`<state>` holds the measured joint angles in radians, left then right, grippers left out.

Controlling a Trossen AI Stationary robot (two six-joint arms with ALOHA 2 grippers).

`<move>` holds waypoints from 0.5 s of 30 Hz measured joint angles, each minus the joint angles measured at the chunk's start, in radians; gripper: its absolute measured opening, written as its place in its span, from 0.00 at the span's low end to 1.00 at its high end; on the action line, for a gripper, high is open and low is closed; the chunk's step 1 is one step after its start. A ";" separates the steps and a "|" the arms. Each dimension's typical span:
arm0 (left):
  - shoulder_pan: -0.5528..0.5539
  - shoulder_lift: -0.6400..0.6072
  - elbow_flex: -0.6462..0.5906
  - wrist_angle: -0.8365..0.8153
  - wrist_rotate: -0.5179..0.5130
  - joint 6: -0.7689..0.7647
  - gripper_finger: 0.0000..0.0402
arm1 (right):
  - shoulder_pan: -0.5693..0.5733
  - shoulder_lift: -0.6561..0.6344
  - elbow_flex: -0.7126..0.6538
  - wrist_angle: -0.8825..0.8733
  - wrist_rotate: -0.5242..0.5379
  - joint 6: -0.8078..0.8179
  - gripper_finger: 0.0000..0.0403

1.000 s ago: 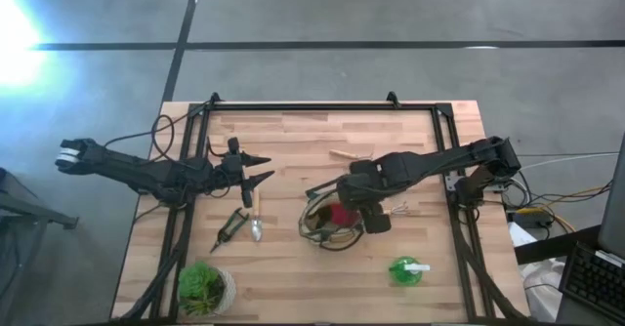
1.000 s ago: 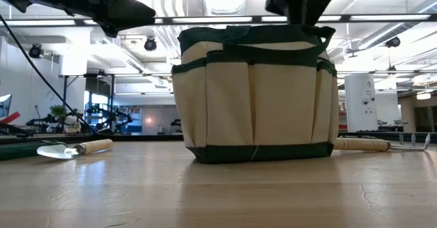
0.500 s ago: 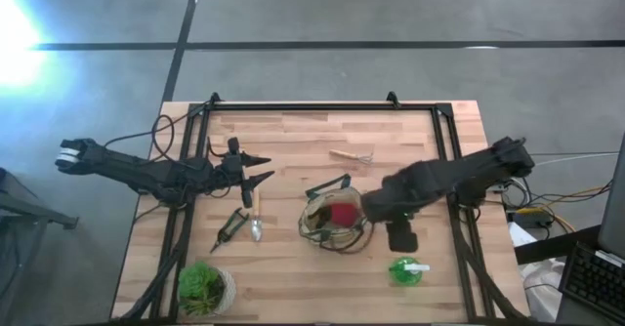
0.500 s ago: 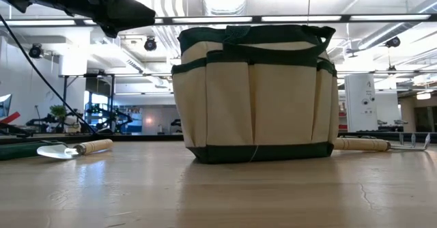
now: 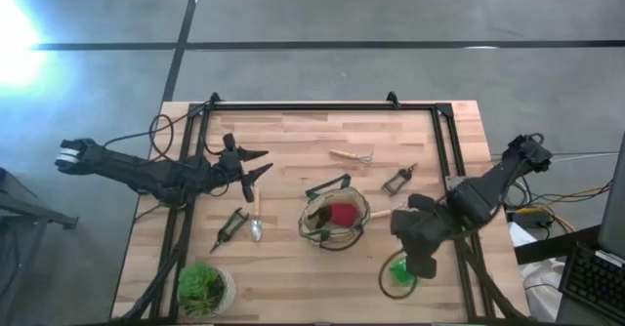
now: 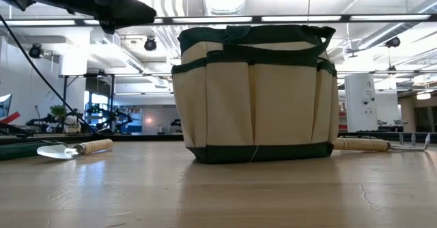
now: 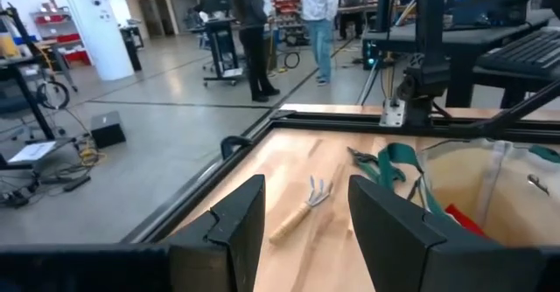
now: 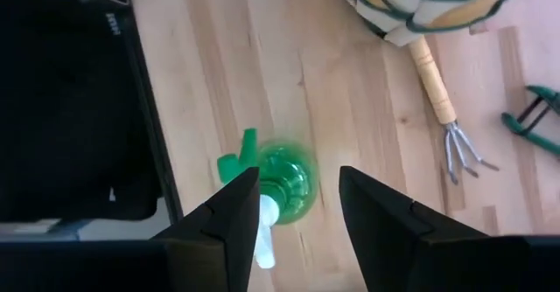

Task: Pick & Place Garden tools in Gardening bag
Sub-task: Put the spray bottle into the gardening bag

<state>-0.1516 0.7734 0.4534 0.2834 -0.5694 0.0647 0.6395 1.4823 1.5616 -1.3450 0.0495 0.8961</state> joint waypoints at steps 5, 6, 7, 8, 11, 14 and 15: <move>0.000 0.000 0.000 0.025 -0.001 0.029 0.42 | 0.065 0.022 -0.038 0.030 0.022 0.096 0.35; 0.000 0.000 0.000 0.041 -0.001 0.045 0.42 | 0.075 0.028 -0.046 0.037 0.022 0.106 0.35; 0.000 0.000 0.000 0.057 -0.001 0.062 0.42 | 0.086 0.034 -0.053 0.038 0.022 0.120 0.35; 0.000 0.000 0.000 0.069 -0.001 0.079 0.42 | 0.095 0.040 -0.059 0.044 0.024 0.136 0.34; 0.000 0.000 0.000 0.093 -0.001 0.121 0.42 | 0.116 0.061 -0.068 0.053 0.025 0.174 0.33; 0.001 0.000 0.000 0.110 -0.001 0.148 0.42 | 0.133 0.081 -0.073 0.053 0.023 0.189 0.32; 0.001 0.000 0.000 0.108 -0.001 0.152 0.42 | 0.136 0.085 -0.073 0.053 0.023 0.192 0.31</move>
<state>-0.1505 0.7734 0.4534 0.3918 -0.5707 0.2167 0.7753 1.5677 1.4883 -1.2916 0.0729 1.0883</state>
